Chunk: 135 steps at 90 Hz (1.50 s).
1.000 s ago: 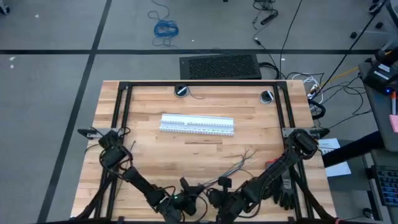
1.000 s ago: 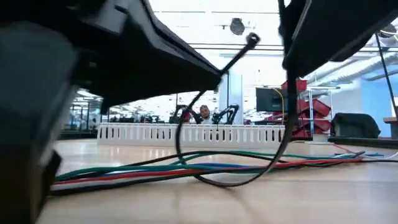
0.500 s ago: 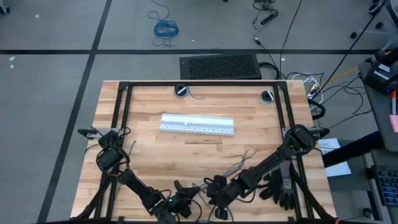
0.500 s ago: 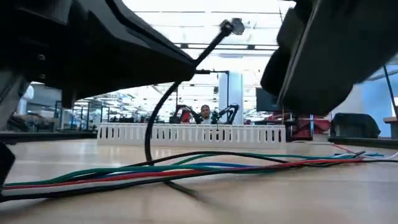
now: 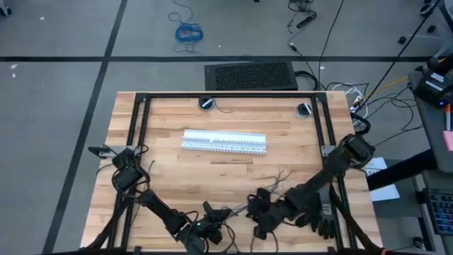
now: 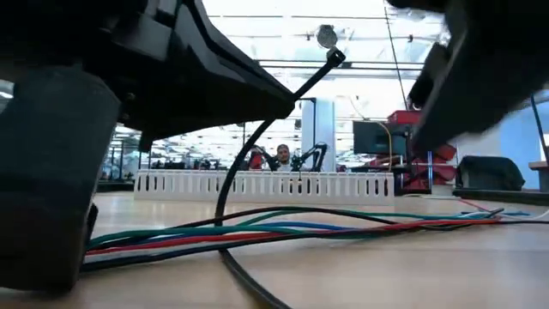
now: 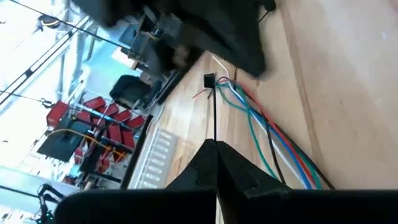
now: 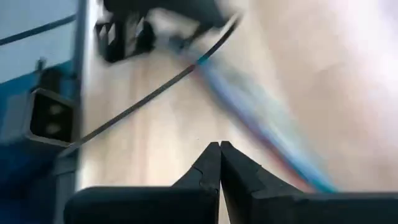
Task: Ziptie cables
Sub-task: Wrap the cables together using a zip tie
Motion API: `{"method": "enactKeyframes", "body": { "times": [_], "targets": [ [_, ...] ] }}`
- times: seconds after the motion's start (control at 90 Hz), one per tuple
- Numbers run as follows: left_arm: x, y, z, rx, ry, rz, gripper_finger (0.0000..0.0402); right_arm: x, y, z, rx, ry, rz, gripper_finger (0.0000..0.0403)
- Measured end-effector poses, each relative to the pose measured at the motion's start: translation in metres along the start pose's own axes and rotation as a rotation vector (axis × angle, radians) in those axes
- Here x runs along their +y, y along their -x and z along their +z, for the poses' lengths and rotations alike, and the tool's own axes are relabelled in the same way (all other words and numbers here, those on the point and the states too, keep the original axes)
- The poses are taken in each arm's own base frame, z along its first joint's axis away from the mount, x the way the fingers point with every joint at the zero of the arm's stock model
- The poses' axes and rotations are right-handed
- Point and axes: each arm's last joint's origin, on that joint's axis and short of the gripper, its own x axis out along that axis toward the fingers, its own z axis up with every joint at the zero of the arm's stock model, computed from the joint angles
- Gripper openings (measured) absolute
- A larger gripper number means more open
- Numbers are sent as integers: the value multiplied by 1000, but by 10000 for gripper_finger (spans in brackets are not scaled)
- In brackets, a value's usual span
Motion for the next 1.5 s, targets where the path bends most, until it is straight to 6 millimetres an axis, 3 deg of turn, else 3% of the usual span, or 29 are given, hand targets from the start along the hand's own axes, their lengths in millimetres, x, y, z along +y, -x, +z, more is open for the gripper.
{"method": "enactKeyframes", "body": {
  "times": [0.122, 0.233, 0.4, 0.556, 0.778, 1.133, 1.322, 1.5],
  "targets": [
    [1, -5, -2, 6, 205, 8, 0, 14, 25, -18, -97, 49, -52, 0],
    [3, -9, -2, 6, 417, 5, 0, 28, 34, -36, -123, 75, -22, 2],
    [10, -23, -1, 24, 673, 65, 0, 42, 18, -75, -102, 145, -13, 32],
    [19, -33, 5, 25, 854, 142, 0, 50, 1, -92, -157, 268, -12, 79],
    [28, -48, 8, 3, 1129, 193, 0, 50, -3, -97, -133, 460, -15, 122],
    [37, -59, 5, -54, 1541, 292, 0, 56, -3, -94, -169, 651, 18, 126],
    [46, -70, -1, -64, 1544, 445, 0, 54, -3, -95, -150, 688, -1, 126],
    [47, -80, -4, -47, 1572, 354, 0, 56, 1, -102, -142, 705, 7, 126]
  ]
}}
